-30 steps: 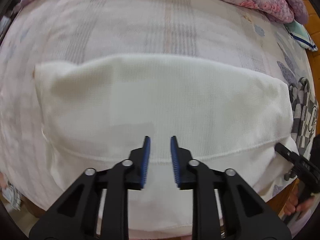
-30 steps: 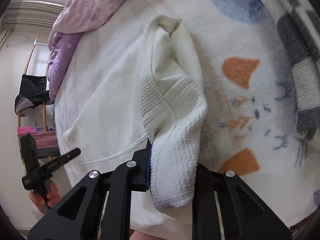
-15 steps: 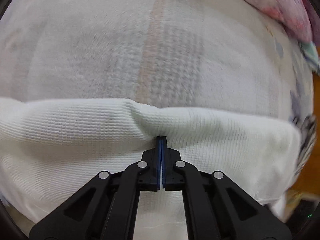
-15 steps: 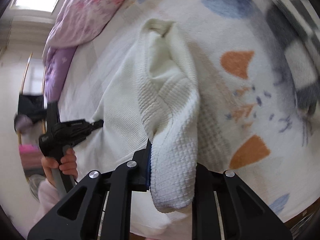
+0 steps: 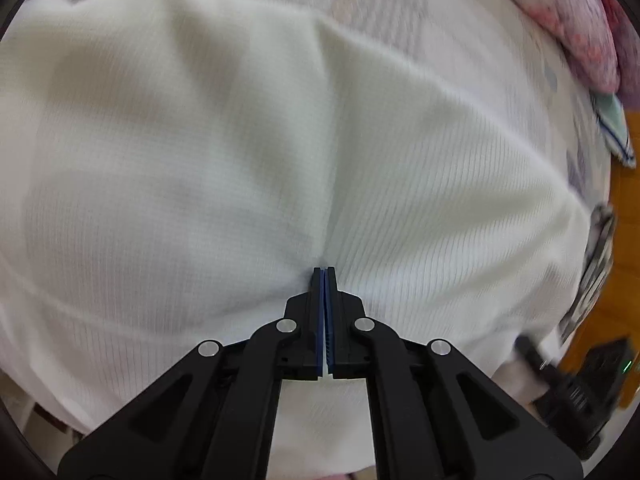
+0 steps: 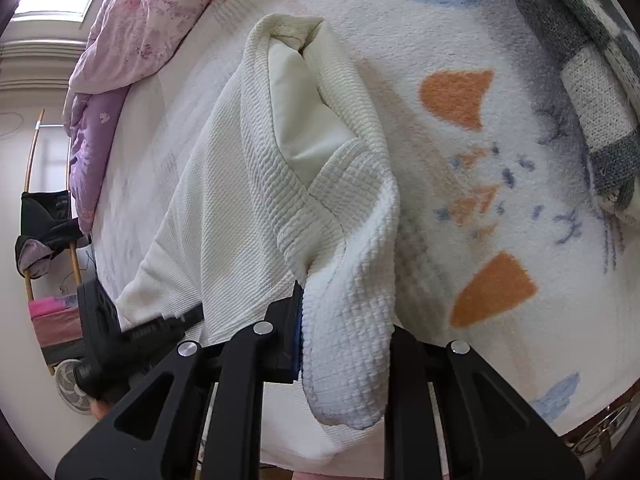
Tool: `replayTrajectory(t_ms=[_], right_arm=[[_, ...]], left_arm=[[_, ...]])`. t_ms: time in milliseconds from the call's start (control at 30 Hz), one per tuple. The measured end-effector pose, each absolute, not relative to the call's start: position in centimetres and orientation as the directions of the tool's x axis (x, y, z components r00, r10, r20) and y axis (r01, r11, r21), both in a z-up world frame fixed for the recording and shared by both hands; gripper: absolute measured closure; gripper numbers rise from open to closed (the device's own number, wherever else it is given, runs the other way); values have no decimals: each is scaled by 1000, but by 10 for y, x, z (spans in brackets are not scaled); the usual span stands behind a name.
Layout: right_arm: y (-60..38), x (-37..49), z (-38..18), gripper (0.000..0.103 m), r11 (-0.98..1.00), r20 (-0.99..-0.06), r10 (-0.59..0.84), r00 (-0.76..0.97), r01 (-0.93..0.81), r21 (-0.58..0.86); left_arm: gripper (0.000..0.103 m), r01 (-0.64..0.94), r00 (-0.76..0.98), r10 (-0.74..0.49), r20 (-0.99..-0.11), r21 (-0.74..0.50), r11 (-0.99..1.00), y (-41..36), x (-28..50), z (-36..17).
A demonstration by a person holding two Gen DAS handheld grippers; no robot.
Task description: Fold large clothes
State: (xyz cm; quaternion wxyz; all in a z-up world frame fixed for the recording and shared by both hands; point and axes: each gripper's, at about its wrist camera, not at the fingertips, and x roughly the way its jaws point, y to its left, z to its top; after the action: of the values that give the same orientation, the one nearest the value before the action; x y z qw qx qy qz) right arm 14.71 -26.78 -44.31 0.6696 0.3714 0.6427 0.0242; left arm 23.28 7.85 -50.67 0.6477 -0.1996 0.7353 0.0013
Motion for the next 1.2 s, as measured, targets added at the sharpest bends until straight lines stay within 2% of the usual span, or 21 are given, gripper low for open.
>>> replayTrajectory(t_ms=[133, 267, 367, 533, 600, 733, 833, 967, 1067, 1133, 1200], right_arm=[[-261, 151, -443, 86, 732, -850, 501, 162, 445, 516], [-253, 156, -443, 85, 753, -859, 488, 155, 423, 504], [-252, 156, -447, 85, 737, -851, 501, 156, 439, 514], [-255, 154, -451, 85, 721, -841, 514, 169, 446, 530], [-257, 154, -452, 85, 704, -833, 527, 171, 461, 540], [-258, 155, -453, 85, 715, -838, 521, 161, 454, 532], [-258, 156, -452, 85, 718, -840, 518, 162, 451, 530], [-259, 155, -451, 85, 706, -835, 524, 167, 463, 536], [-259, 156, -449, 84, 710, -834, 527, 164, 455, 538], [-259, 156, -450, 84, 708, -832, 530, 163, 456, 540], [-262, 155, -452, 84, 698, -826, 540, 164, 461, 548]], left_arm=[[101, -244, -86, -254, -963, -227, 943, 68, 198, -504], [101, -323, -177, -312, -934, -244, 914, 70, 163, -521], [101, -259, -121, -282, -952, -244, 935, 60, 134, -519], [101, -300, -105, -321, -941, -278, 912, 64, 104, -516], [101, -280, -174, -333, -927, -278, 919, 62, 86, -522], [101, -205, -115, -329, -937, -301, 931, 58, 61, -516], [100, -307, -131, -362, -923, -310, 900, 65, 64, -522], [103, -304, -148, -309, -939, -254, 918, 57, 80, -506], [103, -164, -71, -275, -959, -261, 951, 37, 124, -473], [103, -60, -1, -197, -980, -197, 979, 27, 165, -457], [103, -34, 62, -140, -988, -142, 989, 19, 216, -454]])
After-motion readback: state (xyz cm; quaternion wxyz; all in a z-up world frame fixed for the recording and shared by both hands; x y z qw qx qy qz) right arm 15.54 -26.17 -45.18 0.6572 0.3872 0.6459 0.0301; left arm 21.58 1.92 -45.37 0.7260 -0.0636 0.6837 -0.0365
